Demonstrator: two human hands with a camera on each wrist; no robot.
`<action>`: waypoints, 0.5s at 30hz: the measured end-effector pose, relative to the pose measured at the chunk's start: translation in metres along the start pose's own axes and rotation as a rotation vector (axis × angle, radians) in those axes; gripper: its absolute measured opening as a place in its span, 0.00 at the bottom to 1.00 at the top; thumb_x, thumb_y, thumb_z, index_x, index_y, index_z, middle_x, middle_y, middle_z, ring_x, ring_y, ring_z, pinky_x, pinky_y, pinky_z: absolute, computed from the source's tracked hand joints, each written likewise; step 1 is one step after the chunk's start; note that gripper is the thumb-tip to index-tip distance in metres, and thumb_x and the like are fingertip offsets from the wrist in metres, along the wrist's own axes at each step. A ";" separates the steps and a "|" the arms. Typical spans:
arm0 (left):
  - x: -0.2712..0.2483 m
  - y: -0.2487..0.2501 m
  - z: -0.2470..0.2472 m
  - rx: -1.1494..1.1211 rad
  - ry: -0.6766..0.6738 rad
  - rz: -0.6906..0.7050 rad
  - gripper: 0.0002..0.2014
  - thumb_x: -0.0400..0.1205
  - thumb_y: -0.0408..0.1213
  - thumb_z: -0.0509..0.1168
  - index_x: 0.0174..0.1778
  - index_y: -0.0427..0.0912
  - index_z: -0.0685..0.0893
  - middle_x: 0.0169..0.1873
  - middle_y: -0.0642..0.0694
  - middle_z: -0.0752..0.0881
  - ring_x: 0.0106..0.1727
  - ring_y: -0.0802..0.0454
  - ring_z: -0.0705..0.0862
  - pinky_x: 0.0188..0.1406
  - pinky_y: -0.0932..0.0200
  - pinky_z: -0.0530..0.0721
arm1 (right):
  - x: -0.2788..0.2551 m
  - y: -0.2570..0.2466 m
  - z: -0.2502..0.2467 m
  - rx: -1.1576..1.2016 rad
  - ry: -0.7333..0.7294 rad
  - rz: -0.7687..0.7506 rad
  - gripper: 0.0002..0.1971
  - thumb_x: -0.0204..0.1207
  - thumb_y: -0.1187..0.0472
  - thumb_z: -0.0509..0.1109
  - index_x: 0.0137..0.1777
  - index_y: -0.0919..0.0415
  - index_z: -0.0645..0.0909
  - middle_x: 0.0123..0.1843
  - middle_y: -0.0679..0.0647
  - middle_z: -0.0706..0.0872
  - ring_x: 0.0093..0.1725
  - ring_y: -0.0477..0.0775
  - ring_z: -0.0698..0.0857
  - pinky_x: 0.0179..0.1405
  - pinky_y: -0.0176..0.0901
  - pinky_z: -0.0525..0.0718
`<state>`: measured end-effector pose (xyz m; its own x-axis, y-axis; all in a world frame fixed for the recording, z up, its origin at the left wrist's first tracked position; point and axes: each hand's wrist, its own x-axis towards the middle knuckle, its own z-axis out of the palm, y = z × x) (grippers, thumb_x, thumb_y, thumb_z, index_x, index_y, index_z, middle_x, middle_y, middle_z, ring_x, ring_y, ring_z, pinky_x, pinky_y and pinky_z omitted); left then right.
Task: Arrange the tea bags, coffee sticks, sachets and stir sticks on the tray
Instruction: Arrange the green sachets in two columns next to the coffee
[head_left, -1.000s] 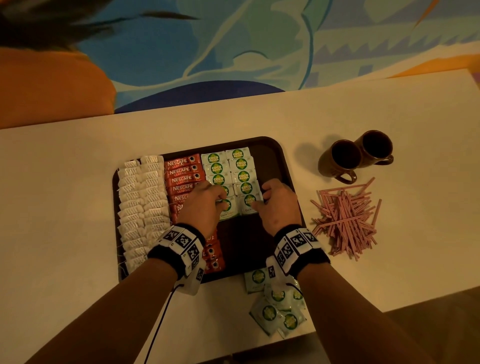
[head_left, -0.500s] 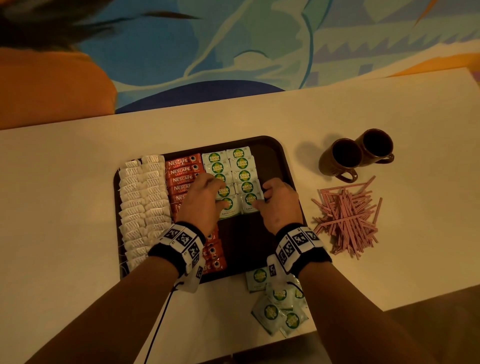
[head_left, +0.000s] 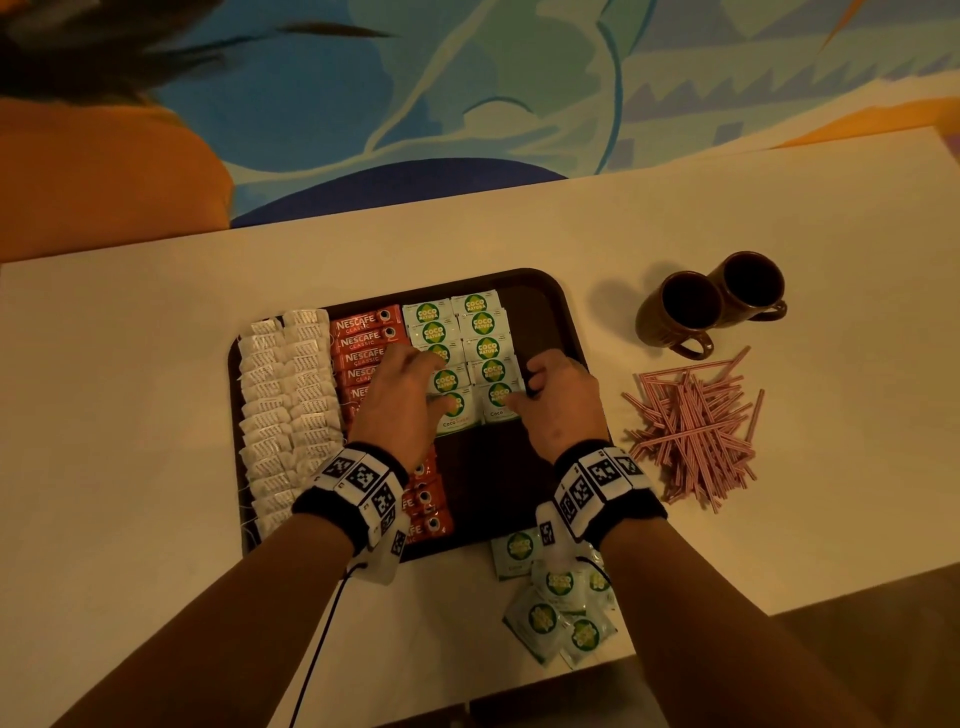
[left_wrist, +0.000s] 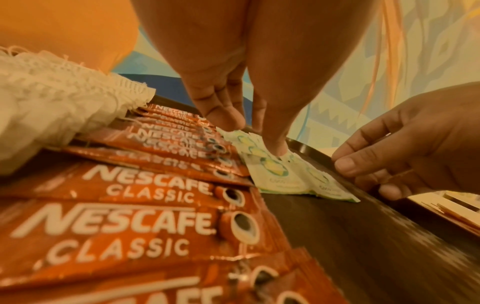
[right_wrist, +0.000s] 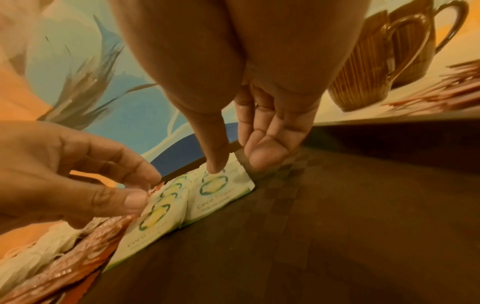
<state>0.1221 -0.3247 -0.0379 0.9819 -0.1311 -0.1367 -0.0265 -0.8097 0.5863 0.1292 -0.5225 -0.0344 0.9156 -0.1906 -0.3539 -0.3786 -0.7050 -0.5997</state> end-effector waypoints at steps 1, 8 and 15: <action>-0.001 0.001 -0.002 -0.008 0.010 -0.003 0.23 0.80 0.36 0.77 0.71 0.40 0.82 0.68 0.43 0.76 0.59 0.53 0.78 0.64 0.64 0.72 | -0.003 -0.001 -0.003 0.005 0.011 -0.007 0.24 0.73 0.58 0.84 0.67 0.58 0.81 0.58 0.54 0.85 0.50 0.49 0.83 0.48 0.39 0.81; -0.020 0.011 -0.012 -0.033 0.050 0.002 0.21 0.80 0.39 0.76 0.68 0.45 0.82 0.68 0.45 0.76 0.66 0.49 0.78 0.66 0.56 0.79 | -0.041 0.015 -0.036 0.066 0.096 0.042 0.20 0.76 0.58 0.81 0.66 0.53 0.82 0.53 0.47 0.87 0.50 0.47 0.86 0.46 0.36 0.82; -0.057 0.030 -0.001 -0.012 -0.106 0.148 0.16 0.82 0.40 0.74 0.65 0.50 0.83 0.63 0.51 0.77 0.56 0.53 0.78 0.58 0.57 0.81 | -0.106 0.062 -0.062 0.152 0.166 0.159 0.13 0.76 0.63 0.80 0.59 0.54 0.86 0.49 0.47 0.89 0.49 0.48 0.88 0.48 0.38 0.84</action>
<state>0.0654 -0.3409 -0.0112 0.9424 -0.3078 -0.1312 -0.1659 -0.7703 0.6158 0.0170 -0.5886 0.0104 0.8477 -0.4089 -0.3378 -0.5242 -0.5491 -0.6509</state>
